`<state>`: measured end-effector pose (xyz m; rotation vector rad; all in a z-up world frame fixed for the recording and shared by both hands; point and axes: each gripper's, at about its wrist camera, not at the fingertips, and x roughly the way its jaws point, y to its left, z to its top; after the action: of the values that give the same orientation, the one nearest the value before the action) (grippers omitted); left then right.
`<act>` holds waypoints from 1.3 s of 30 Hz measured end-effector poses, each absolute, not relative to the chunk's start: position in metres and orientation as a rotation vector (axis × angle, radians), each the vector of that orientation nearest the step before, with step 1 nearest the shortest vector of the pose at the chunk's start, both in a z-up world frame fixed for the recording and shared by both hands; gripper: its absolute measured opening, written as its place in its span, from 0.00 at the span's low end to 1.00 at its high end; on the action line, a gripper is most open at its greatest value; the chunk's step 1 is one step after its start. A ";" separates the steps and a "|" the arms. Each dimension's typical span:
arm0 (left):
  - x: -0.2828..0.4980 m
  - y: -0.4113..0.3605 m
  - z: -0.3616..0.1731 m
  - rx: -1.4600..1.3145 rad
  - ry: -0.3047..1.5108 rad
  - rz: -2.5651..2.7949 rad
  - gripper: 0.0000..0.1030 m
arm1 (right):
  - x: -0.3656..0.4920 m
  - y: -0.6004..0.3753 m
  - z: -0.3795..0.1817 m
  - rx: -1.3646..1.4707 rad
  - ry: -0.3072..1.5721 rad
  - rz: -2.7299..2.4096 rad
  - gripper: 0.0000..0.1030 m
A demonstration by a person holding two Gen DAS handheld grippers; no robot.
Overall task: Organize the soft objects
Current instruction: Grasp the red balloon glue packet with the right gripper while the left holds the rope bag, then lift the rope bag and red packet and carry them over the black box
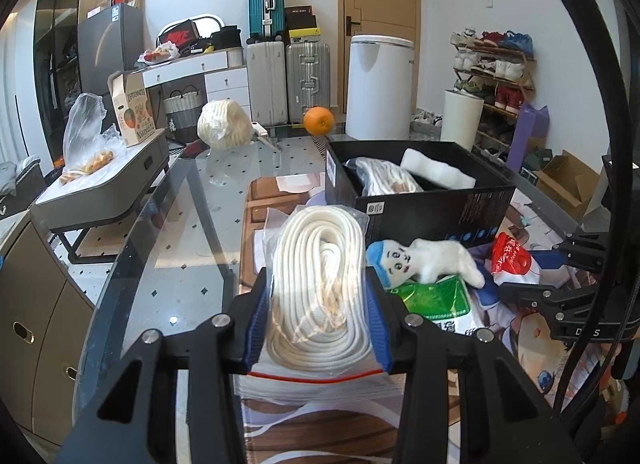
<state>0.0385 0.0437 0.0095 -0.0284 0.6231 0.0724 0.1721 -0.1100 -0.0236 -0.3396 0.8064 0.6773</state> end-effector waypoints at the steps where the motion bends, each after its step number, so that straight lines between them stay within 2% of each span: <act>1: 0.038 0.044 0.010 -0.032 0.619 0.070 0.41 | 0.172 -0.111 -0.022 -0.337 0.802 0.678 0.45; 25: 0.036 0.035 0.037 -0.091 0.527 0.004 0.41 | 0.165 -0.126 0.038 -0.240 0.665 0.703 0.45; 39: 0.073 0.022 0.050 -0.075 0.501 -0.029 0.41 | 0.197 -0.122 0.058 -0.204 0.609 0.681 0.45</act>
<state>0.0729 0.0216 0.0500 -0.0751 0.5009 -0.0285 0.1969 -0.1225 0.0576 -0.2043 0.6090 0.6811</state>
